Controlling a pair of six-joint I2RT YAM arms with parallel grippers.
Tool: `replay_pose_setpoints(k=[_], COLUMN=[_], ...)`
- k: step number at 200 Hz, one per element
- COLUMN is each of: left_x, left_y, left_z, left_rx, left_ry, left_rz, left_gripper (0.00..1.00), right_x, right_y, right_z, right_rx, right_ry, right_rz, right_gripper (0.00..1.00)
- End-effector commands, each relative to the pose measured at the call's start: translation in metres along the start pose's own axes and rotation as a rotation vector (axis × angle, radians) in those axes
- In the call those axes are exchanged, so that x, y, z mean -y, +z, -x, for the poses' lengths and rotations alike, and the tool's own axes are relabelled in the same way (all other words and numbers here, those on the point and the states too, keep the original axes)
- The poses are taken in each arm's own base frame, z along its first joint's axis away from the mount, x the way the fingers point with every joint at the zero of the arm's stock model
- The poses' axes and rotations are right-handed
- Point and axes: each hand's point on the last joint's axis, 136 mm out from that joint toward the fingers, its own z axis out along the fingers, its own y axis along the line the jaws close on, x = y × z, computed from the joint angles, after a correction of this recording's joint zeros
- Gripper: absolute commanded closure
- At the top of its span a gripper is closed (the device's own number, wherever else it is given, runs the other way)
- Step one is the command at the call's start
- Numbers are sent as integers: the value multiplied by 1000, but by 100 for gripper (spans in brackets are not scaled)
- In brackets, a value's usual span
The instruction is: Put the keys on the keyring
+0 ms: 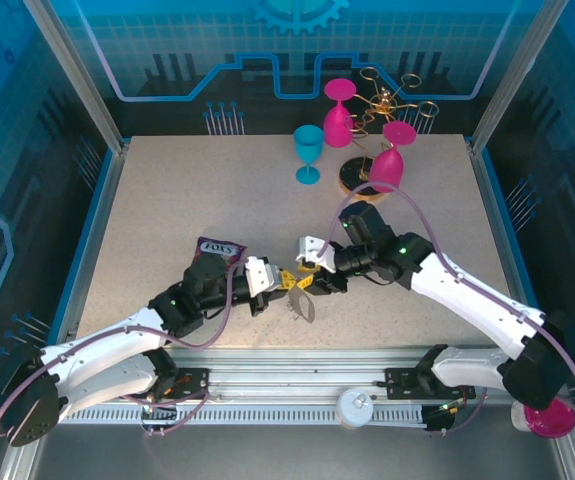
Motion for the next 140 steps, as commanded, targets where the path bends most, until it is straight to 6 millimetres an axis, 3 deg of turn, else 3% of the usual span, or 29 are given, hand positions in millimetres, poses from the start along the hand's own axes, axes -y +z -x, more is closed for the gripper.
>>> replay_pose_setpoints(k=[1, 47, 114, 140], left_x=[-5, -5, -6, -6], left_y=[-6, -5, -7, -9], left_z=[24, 22, 20, 22], left_rx=[97, 101, 89, 100], left_ry=[69, 77, 75, 83], left_rz=[35, 39, 49, 55], left_gripper=[100, 100, 100, 100], right_x=[-1, -6, 4, 18], right_y=[-16, -19, -20, -20], right_z=[22, 20, 13, -2], right_rx=[153, 175, 154, 119], right_ry=[68, 121, 173, 288], right_rz=[7, 16, -24, -65], right_gripper=[58, 62, 97, 100])
